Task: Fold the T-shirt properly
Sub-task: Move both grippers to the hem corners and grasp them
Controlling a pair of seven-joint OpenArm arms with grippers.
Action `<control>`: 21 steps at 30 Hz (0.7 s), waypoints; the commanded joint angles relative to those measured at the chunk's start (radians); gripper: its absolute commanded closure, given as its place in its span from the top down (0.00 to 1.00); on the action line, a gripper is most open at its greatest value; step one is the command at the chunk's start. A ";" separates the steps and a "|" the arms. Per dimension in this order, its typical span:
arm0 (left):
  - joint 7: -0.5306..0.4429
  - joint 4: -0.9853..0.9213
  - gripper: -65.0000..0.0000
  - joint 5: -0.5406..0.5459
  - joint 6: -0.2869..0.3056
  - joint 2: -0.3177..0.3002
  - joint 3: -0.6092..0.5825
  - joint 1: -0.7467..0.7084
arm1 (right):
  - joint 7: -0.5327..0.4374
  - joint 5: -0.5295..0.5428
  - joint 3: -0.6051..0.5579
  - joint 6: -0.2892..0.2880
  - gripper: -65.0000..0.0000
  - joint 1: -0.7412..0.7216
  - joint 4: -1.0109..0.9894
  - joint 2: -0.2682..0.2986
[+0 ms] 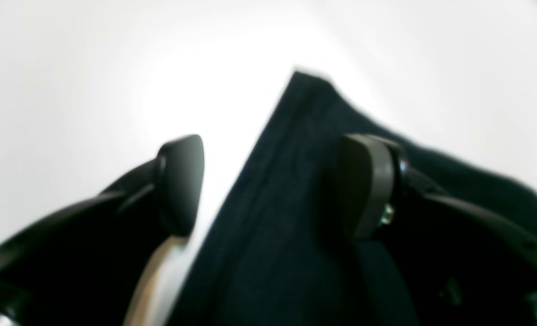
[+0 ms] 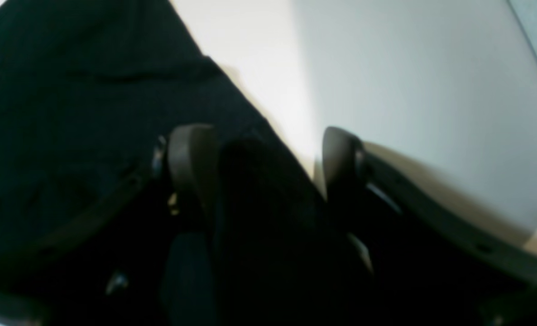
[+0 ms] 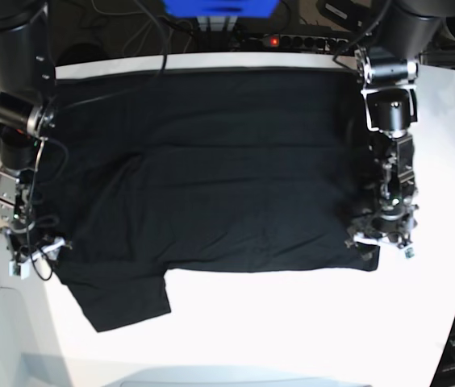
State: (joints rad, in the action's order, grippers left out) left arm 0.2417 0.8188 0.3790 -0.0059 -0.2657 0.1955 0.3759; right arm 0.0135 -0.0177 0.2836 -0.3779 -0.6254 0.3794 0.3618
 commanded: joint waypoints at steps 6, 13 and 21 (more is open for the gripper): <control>-0.146 -0.212 0.67 -0.056 0.001 -0.007 -0.074 0.133 | -0.025 0.017 0.001 0.003 0.57 0.006 0.013 0.006; -0.161 -0.266 0.67 -0.081 0.007 0.015 -0.078 0.145 | -0.025 0.017 0.001 0.003 0.57 0.026 0.014 0.006; -0.160 -0.295 0.10 -0.081 0.002 0.021 -0.129 0.143 | -0.017 0.017 0.001 0.001 0.34 0.028 0.013 0.004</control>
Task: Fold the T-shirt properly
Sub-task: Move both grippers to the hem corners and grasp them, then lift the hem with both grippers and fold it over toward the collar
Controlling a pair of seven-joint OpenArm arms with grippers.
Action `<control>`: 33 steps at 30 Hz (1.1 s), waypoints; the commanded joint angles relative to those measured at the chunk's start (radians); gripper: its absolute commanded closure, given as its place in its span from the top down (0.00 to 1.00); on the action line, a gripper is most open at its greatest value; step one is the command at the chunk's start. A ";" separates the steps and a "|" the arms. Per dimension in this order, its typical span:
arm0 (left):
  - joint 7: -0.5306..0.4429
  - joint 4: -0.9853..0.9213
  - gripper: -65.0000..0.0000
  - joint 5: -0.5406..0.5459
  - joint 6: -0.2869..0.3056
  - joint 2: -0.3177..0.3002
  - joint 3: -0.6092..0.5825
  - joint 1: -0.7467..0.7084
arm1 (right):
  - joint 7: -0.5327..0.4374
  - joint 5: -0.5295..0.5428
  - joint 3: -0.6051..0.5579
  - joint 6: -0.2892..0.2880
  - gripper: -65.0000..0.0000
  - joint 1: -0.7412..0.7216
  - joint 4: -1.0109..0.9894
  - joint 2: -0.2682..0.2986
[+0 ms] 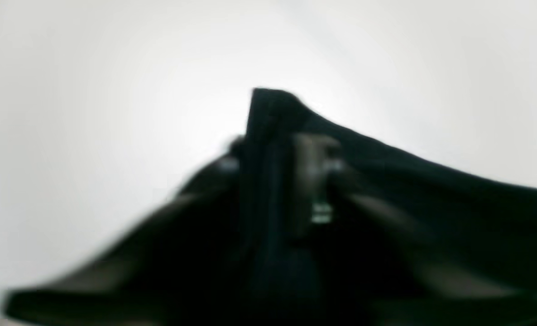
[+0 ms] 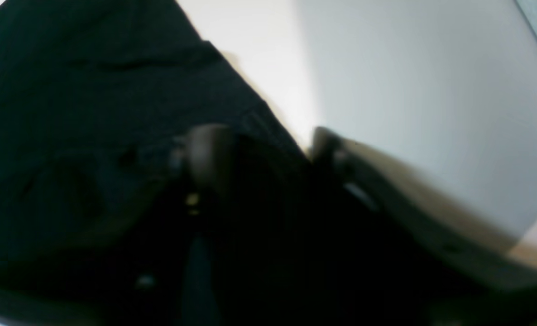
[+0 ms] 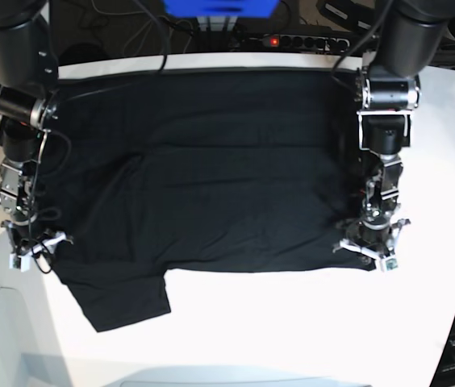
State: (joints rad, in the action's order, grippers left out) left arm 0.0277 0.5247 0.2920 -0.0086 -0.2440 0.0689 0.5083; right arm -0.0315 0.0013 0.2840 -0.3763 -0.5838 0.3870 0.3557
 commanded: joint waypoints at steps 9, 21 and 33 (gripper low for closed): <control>0.059 0.081 0.00 0.014 0.003 -0.001 0.001 -0.020 | 0.021 0.003 0.007 -0.002 0.00 -0.003 0.016 0.013; 0.321 0.656 0.00 0.014 0.005 0.022 0.203 -0.239 | 0.066 0.006 0.091 -0.108 0.00 0.155 0.448 -0.011; 0.495 1.116 0.00 0.016 0.012 0.081 0.368 -0.481 | 0.222 0.029 0.238 -0.238 0.00 0.413 0.958 -0.099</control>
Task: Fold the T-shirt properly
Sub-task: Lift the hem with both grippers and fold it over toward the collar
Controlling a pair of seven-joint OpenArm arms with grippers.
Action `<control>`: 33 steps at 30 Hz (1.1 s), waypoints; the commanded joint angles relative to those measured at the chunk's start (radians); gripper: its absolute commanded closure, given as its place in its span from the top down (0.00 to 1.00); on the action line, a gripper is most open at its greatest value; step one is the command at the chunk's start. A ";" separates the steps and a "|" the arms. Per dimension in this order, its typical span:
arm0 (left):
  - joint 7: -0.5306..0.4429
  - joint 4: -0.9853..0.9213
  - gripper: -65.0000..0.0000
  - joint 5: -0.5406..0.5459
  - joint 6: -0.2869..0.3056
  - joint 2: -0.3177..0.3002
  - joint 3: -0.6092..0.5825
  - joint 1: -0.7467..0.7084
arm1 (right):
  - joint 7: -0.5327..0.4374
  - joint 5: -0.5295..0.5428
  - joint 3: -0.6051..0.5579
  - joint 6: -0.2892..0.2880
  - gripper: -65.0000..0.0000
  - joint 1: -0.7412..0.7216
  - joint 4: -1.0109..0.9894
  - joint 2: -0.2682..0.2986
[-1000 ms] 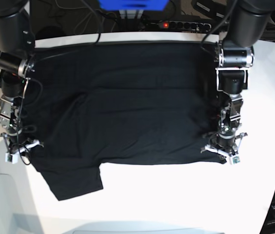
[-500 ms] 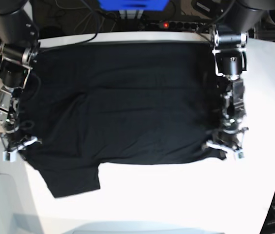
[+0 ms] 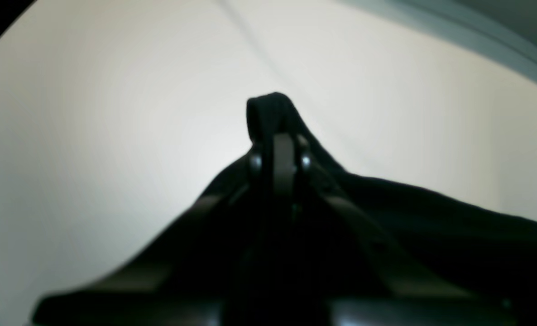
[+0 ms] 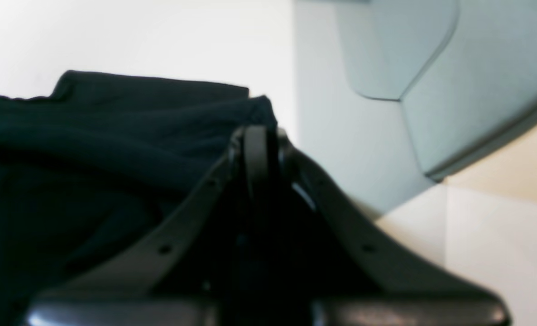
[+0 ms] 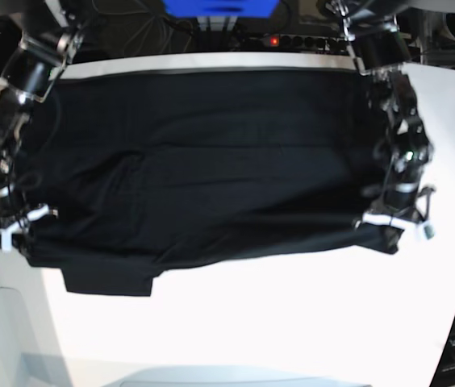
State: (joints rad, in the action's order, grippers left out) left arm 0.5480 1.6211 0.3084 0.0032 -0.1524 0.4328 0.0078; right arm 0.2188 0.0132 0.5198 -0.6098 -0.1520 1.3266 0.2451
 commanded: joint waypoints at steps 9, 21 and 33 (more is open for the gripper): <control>-0.024 0.143 0.00 -0.001 0.001 -0.006 0.042 -0.162 | -0.032 0.138 0.030 -0.005 0.00 0.253 0.201 0.015; -0.024 0.179 0.00 0.110 0.002 -0.003 0.134 -0.314 | -0.032 0.205 0.105 -0.006 0.00 0.444 0.284 0.015; -0.024 0.109 0.00 0.111 0.002 0.020 0.130 -0.392 | -0.028 0.201 0.101 -0.006 0.00 0.532 0.276 0.015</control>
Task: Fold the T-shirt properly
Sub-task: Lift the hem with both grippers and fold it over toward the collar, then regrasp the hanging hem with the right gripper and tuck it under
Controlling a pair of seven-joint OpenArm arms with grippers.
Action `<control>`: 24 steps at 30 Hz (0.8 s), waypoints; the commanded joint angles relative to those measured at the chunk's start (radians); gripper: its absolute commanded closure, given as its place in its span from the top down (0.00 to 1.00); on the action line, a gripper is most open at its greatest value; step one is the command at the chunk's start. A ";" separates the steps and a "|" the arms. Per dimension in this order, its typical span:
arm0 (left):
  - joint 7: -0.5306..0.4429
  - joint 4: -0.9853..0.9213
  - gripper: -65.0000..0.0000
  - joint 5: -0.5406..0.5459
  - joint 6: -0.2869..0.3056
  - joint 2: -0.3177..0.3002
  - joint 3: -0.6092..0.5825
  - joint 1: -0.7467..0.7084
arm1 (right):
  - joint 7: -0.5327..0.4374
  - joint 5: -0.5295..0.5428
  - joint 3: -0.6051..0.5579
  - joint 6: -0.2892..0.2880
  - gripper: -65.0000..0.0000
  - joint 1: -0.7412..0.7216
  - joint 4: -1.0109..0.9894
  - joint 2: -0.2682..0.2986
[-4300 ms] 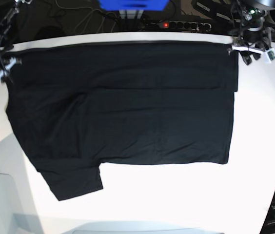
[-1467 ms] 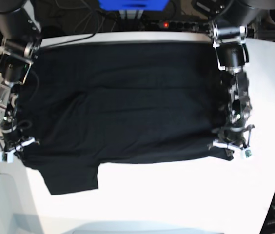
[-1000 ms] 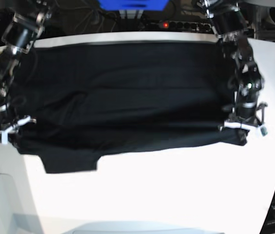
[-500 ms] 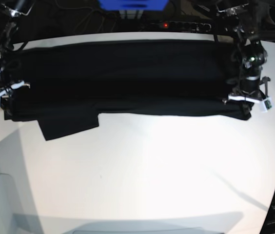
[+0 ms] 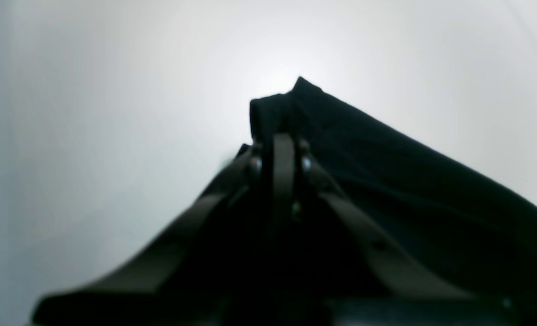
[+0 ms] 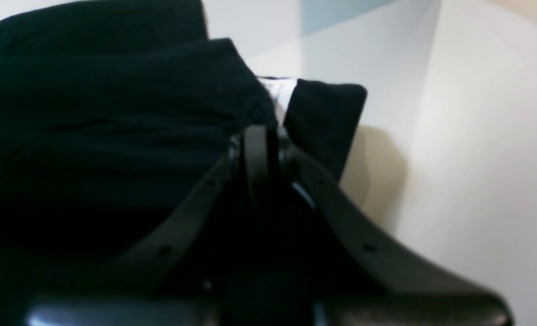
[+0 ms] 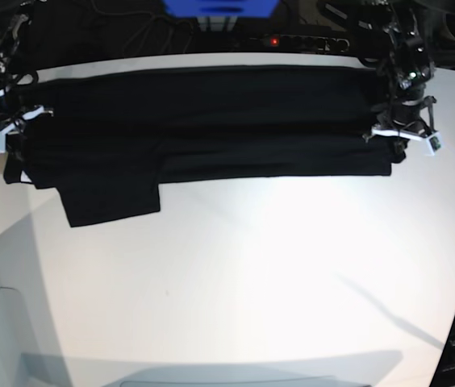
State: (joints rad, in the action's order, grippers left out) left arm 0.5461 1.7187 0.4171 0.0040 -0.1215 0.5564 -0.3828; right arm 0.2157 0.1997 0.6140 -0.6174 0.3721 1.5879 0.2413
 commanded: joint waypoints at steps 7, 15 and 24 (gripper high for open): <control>-0.013 0.007 0.00 0.003 0.001 -0.010 0.001 0.006 | -0.003 0.013 -0.018 0.001 0.09 0.012 -0.016 0.019; -0.013 0.020 0.33 0.003 0.001 -0.008 0.011 -0.002 | 0.044 0.019 -0.007 0.001 0.63 0.014 0.079 0.014; -0.021 0.043 0.43 0.003 0.000 -0.008 0.012 0.002 | 0.050 0.013 -0.018 0.001 0.66 -0.014 0.182 -0.020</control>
State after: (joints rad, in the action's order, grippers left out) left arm 0.5495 1.7390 0.4160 0.0032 -0.1192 0.5613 -0.3843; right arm 0.2958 0.1982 0.5880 -0.6159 0.3649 1.7496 0.2054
